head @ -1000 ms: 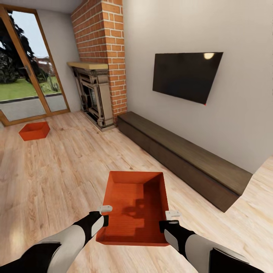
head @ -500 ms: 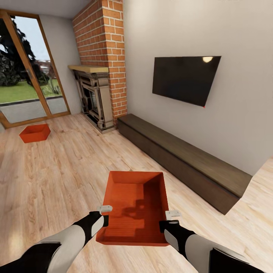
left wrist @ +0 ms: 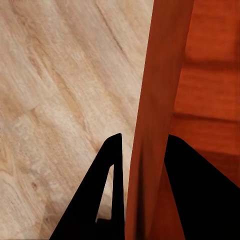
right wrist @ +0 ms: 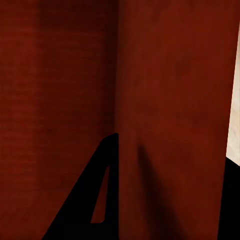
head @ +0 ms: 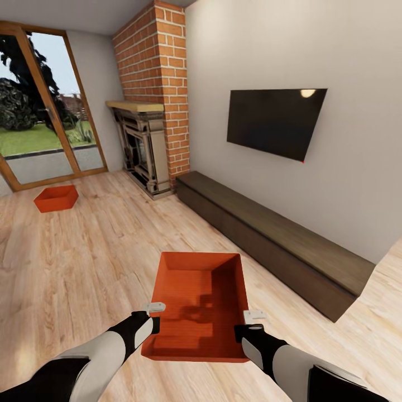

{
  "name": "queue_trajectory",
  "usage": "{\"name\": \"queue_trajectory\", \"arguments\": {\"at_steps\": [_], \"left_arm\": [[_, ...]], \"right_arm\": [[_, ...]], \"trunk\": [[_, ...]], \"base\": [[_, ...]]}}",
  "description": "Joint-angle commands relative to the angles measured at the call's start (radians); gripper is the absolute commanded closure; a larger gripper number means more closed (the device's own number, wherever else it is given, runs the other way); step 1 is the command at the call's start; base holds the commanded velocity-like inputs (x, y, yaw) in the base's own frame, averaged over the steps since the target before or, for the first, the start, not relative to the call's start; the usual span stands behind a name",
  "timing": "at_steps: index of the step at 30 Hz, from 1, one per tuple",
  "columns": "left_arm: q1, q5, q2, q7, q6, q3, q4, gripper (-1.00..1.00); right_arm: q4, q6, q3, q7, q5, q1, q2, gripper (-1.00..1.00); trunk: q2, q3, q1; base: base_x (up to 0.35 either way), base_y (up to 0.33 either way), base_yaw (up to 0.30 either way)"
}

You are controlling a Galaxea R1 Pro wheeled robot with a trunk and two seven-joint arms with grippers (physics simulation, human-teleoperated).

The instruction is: Move the two storage containers from the living room to the garage. In the garage, place one container on the floor and stack the other container on top of it (either order is fine).

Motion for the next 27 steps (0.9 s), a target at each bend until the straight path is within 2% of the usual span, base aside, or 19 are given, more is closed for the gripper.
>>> {"name": "queue_trajectory", "arguments": {"at_steps": [1,15,27], "left_arm": [[0.000,-0.003,0.007,0.008,0.007,-0.027,0.001,1.00],[0.000,-0.003,0.007,0.008,0.007,-0.027,0.001,1.00],[0.000,-0.003,0.007,0.008,0.007,-0.027,0.001,1.00]], "right_arm": [[0.001,0.006,-0.011,-0.010,0.015,-0.001,-0.007,1.00],[0.001,0.004,-0.011,-0.010,0.015,-0.001,-0.007,1.00],[0.001,0.004,-0.011,-0.010,0.015,-0.001,-0.009,1.00]], "trunk": [[-0.001,0.000,0.000],[-0.001,0.022,0.000],[-0.001,0.041,0.000]], "base": [[0.000,0.000,0.070],[0.000,0.000,0.069],[0.000,0.000,0.008]]}}
